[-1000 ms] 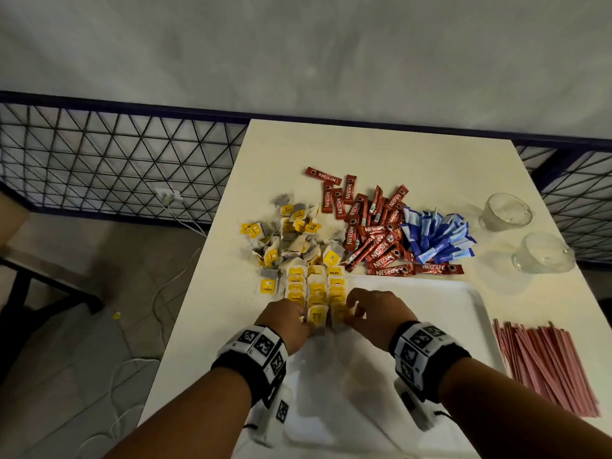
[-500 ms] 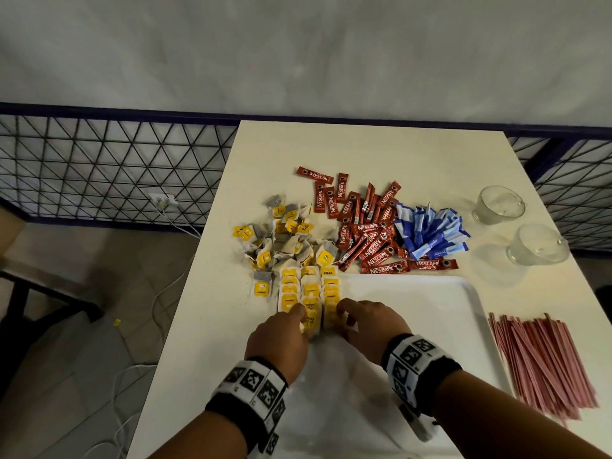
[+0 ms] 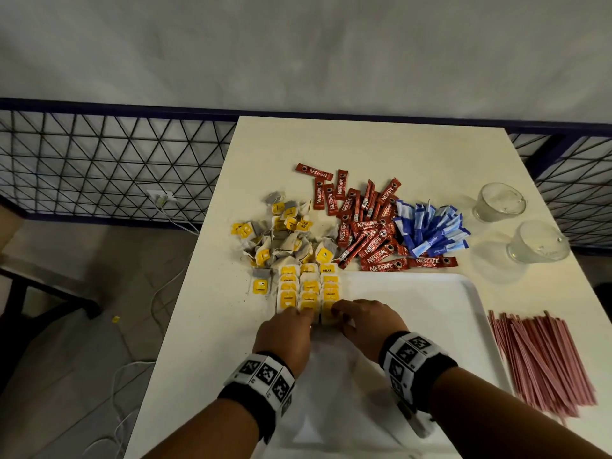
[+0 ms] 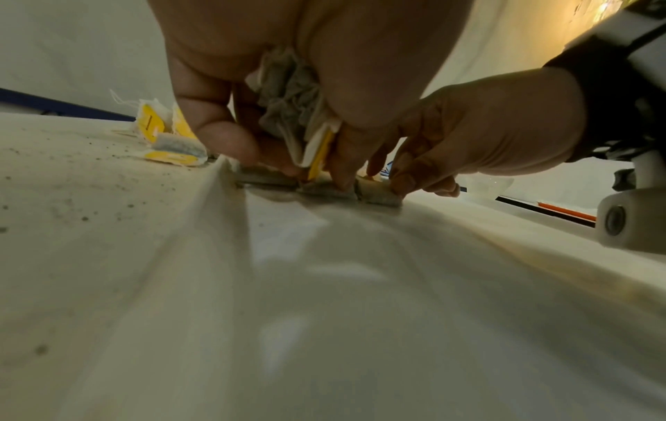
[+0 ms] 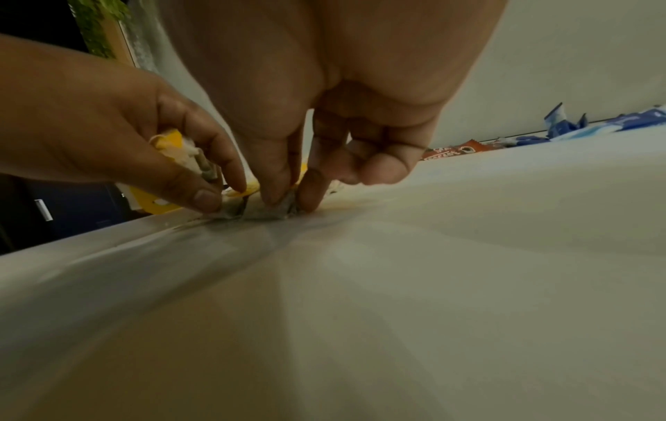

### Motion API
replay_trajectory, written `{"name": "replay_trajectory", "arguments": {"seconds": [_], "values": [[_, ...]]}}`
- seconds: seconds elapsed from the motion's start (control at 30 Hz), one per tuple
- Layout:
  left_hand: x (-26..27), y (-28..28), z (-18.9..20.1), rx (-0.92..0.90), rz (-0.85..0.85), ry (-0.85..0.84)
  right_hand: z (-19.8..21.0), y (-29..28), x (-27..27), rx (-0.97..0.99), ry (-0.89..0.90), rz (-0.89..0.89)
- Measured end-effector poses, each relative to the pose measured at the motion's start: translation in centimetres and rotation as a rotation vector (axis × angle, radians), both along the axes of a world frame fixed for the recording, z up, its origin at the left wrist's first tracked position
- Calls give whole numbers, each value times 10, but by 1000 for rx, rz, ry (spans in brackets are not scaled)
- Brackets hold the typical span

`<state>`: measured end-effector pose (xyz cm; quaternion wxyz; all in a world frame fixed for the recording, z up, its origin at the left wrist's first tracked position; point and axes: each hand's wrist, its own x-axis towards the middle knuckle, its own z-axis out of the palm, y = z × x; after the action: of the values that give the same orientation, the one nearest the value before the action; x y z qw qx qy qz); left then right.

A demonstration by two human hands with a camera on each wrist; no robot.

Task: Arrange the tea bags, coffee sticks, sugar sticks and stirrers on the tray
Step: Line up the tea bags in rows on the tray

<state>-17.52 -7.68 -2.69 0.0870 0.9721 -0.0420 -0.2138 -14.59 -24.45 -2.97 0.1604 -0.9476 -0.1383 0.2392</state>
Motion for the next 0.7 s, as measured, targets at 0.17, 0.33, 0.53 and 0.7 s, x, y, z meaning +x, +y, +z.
{"name": "replay_trajectory", "arguments": {"seconds": [0.17, 0.33, 0.53, 0.7], "values": [[1, -1, -6, -21, -27, 0, -2, 2, 1, 3, -1, -1], [2, 1, -9, -62, -37, 5, -2, 1, 2, 13, -5, 7], [5, 14, 22, -455, 237, -79, 14, -3, 7, 96, -98, -10], [10, 26, 42, -1319, 936, 390, 51, 21, 22, 496, -255, 75]]}}
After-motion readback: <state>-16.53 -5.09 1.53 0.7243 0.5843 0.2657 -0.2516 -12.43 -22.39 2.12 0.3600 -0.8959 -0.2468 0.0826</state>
